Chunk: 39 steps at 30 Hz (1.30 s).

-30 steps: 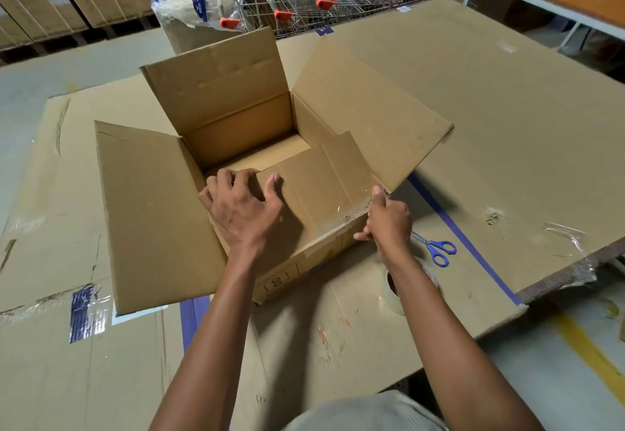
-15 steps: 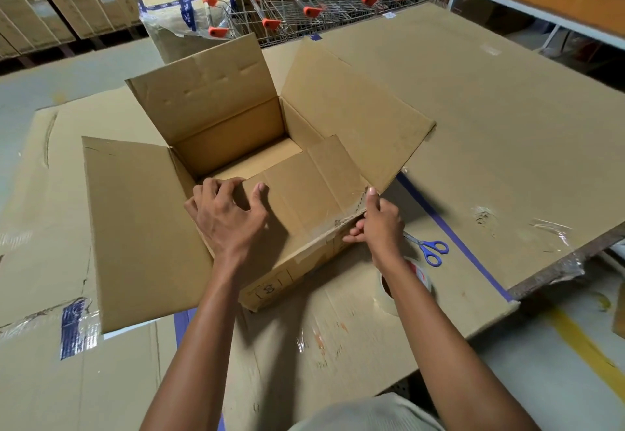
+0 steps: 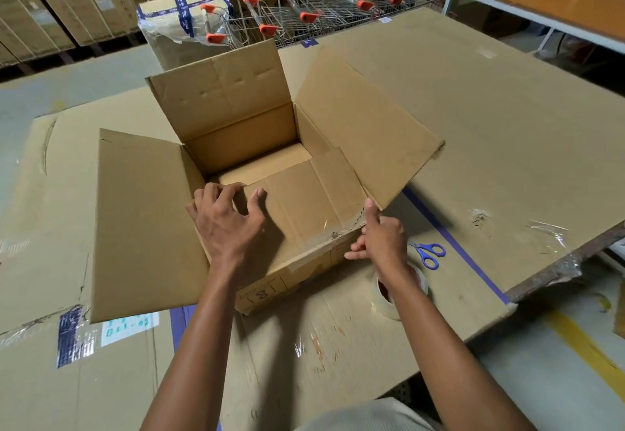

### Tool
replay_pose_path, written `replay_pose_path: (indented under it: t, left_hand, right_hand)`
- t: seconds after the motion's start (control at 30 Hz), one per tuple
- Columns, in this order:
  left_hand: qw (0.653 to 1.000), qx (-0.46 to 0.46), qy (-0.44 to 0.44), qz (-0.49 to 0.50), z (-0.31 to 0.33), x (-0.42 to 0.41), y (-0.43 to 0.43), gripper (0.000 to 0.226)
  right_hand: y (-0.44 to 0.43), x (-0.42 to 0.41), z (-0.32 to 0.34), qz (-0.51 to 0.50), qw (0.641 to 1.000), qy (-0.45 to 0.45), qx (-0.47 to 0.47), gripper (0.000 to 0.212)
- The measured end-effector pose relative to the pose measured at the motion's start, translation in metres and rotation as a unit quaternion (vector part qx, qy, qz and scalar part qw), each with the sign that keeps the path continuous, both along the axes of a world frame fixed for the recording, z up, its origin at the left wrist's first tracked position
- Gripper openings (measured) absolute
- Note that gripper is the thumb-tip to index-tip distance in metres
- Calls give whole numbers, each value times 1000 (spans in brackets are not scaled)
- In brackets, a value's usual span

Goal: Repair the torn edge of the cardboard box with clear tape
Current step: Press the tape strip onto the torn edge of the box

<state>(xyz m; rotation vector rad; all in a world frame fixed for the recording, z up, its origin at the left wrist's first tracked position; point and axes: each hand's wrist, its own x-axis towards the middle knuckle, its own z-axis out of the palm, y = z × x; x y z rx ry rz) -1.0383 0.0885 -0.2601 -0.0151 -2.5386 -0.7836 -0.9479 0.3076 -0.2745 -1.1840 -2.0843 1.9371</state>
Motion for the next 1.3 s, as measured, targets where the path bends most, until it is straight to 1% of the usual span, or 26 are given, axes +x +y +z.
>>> replay_pose_path:
  t: [0.07, 0.13, 0.2, 0.27, 0.3, 0.33, 0.4, 0.47, 0.53, 0.6, 0.67, 0.73, 0.77, 0.8, 0.87, 0.93, 0.97, 1.0, 1.03, 1.07, 1.1, 1.13, 1.17, 1.2, 1.23, 1.3]
  left_hand:
    - [1000, 6, -13, 3, -2, -1, 2, 45]
    - [999, 26, -45, 12, -4, -2, 3, 42]
    - [997, 39, -70, 20, -6, -3, 2, 41]
    - [996, 49, -69, 23, -6, -4, 2, 40]
    - [996, 52, -65, 24, -5, -4, 3, 39]
    - [996, 54, -63, 26, -3, -4, 3, 39]
    - [996, 56, -56, 32, -3, -3, 2, 38]
    - [997, 57, -37, 32, -3, 0, 1, 39]
    - [998, 59, -7, 31, -2, 4, 0, 38]
    - [998, 55, 22, 34, -1, 7, 1, 35]
    - [998, 43, 40, 29, 0, 8, 3, 32]
    - [998, 31, 46, 26, -1, 7, 5, 31]
    - [998, 29, 45, 25, -1, 7, 6, 31]
    - [998, 29, 42, 27, -2, 7, 6, 31]
    - [999, 32, 26, 26, -3, 6, 4, 32]
    - [999, 32, -4, 23, -4, 3, 2, 35]
    - [999, 26, -25, 20, -5, 1, 1, 36]
    - [999, 14, -50, 15, -5, -1, 0, 37]
    - [997, -2, -76, 7, -5, -2, -1, 38]
    - [995, -19, -97, -4, -6, -3, -2, 39]
    - [993, -33, -113, -18, -7, -1, -3, 42]
    - [991, -43, -120, -36, -7, 2, -3, 46]
    - [990, -50, -121, -60, -7, 7, -1, 50]
    - [988, -54, -119, -87, -7, 15, 4, 55]
    - [985, -53, -115, -118, -7, 24, 11, 59]
    - [977, -48, -93, -184, -10, 44, 28, 59]
  right_hand:
    - [1, -3, 1, -28, 997, 23, -61, 48]
    - [1, -3, -1, -54, 990, 52, -122, 40]
    - [1, -1, -1, -68, 978, 91, -176, 40]
    - [3, 1, 1, -68, 963, 122, -232, 39]
    - [4, 3, 2, -64, 956, 128, -257, 36]
    - [6, 5, 3, -54, 956, 121, -262, 34]
    - [9, 9, 0, -17, 975, 82, -206, 32]
    - [10, 10, -3, -5, 989, 47, -143, 43]
    - [11, 9, -2, -12, 993, 36, -115, 50]
    - [9, 6, 1, -6, 996, 18, -88, 50]
    - [6, 1, 0, 19, 1000, -17, 11, 54]
    - [4, -3, -3, 38, 991, -34, 124, 52]
    - [4, -3, -5, 41, 989, -25, 138, 49]
    - [3, -2, -8, 38, 993, 1, 109, 46]
    - [3, 2, -10, 10, 996, 80, -36, 41]
    - [3, 6, -8, -21, 976, 138, -170, 32]
    - [4, 6, -9, -27, 968, 147, -203, 29]
    - [5, 7, -9, -24, 966, 147, -210, 27]
    - [8, 8, -10, -7, 977, 133, -170, 27]
    - [10, 9, -13, 22, 990, 112, -79, 26]
    - [14, 12, -16, 53, 993, 93, 54, 25]
    - [17, 14, -20, 69, 974, 90, 194, 22]
    - [22, 15, -23, 64, 943, 123, 303, 16]
    - [27, 16, -26, 59, 910, 177, 370, 10]
    - [34, 16, -30, 75, 882, 225, 407, 14]
    - [49, 13, -42, 164, 834, 287, 441, 30]
